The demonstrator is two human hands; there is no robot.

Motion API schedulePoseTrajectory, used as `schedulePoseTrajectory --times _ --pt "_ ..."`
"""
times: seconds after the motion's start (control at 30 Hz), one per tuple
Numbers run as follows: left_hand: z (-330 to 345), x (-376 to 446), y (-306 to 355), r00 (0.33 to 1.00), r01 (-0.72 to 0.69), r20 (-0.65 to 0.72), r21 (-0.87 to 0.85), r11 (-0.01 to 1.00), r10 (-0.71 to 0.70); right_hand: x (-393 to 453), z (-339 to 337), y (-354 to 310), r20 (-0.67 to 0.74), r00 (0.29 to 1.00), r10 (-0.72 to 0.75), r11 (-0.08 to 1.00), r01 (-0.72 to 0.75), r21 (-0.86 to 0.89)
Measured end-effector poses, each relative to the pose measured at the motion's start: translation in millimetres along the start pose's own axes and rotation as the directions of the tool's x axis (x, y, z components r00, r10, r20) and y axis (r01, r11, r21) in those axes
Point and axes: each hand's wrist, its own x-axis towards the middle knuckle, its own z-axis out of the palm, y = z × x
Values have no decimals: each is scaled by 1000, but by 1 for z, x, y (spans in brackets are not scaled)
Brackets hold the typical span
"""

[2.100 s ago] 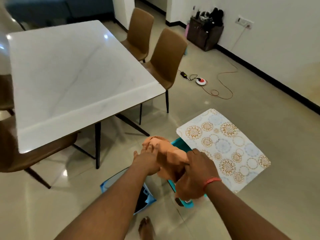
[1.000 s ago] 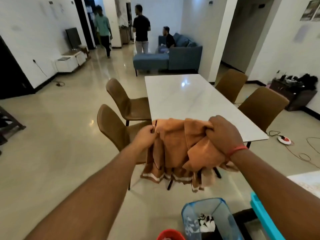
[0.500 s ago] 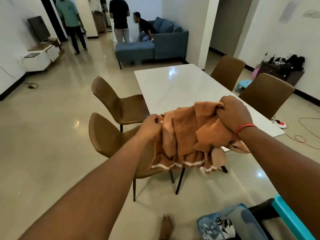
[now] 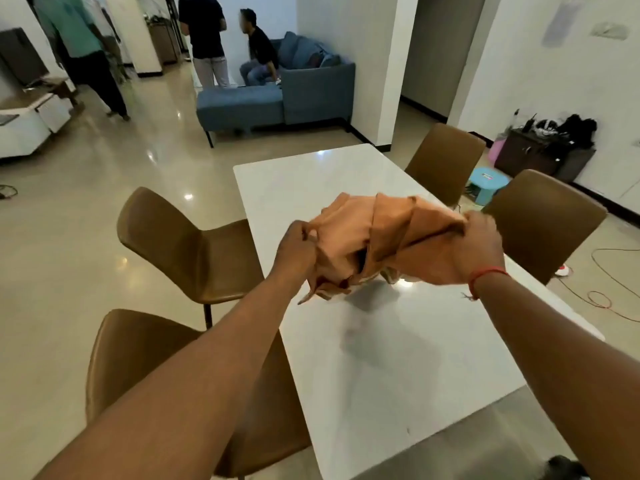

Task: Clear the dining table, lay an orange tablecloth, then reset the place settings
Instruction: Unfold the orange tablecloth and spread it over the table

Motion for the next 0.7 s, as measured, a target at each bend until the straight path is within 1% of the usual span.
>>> schedulePoseTrajectory --times 0.03,0.07,0.1,0.13,0.2,0.23,0.3,0.33,0.4,0.47,0.5,0.53,0.57,0.6,0.63,0.67,0.7 --pt "6 7 -6 999 32 33 9 999 -32 1 15 12 124 988 88 993 -77 -94" --pt "13 13 -14 996 58 72 29 998 -60 -1 30 21 233 958 166 977 -127 -173" --pt "20 20 -22 989 76 119 60 995 -83 -7 44 28 325 924 201 966 -132 -220" --pt "27 25 -29 979 96 171 83 992 -109 -15 57 31 413 891 187 967 -94 -237" --pt "44 37 -39 949 148 268 89 985 -167 -30 82 35 564 820 97 975 35 -220" --pt "52 45 -43 942 126 295 128 984 -159 -37 93 33 614 788 50 976 91 -196" --pt "63 59 -50 935 11 342 221 975 -88 -44 109 27 660 750 -31 979 156 -131" --pt "69 69 -50 916 -48 397 245 968 -56 -39 117 22 665 745 -63 981 170 -97" --pt "74 82 -49 839 -136 543 278 951 -39 -28 128 11 647 750 -140 979 204 -25" --pt "78 91 -51 717 -186 691 324 928 -97 -15 137 0 606 748 -271 954 294 63" --pt "81 95 -51 638 -198 756 345 917 -147 -7 141 -5 608 713 -349 927 356 114" --pt "84 98 -51 560 -192 803 365 911 -204 1 146 -9 633 655 -413 899 406 167" --pt "87 104 -51 504 -166 824 389 906 -261 11 151 -11 680 581 -448 879 426 215" --pt "89 110 -50 474 -148 825 420 896 -308 21 157 -12 737 506 -448 877 410 251" --pt "88 116 -49 466 -136 817 445 885 -339 32 161 -12 793 430 -431 878 401 260" --pt "88 123 -48 474 -112 801 467 877 -366 48 166 -9 844 351 -406 872 426 242" --pt "85 131 -48 490 -78 782 480 874 -386 63 170 -5 884 279 -375 851 482 209"
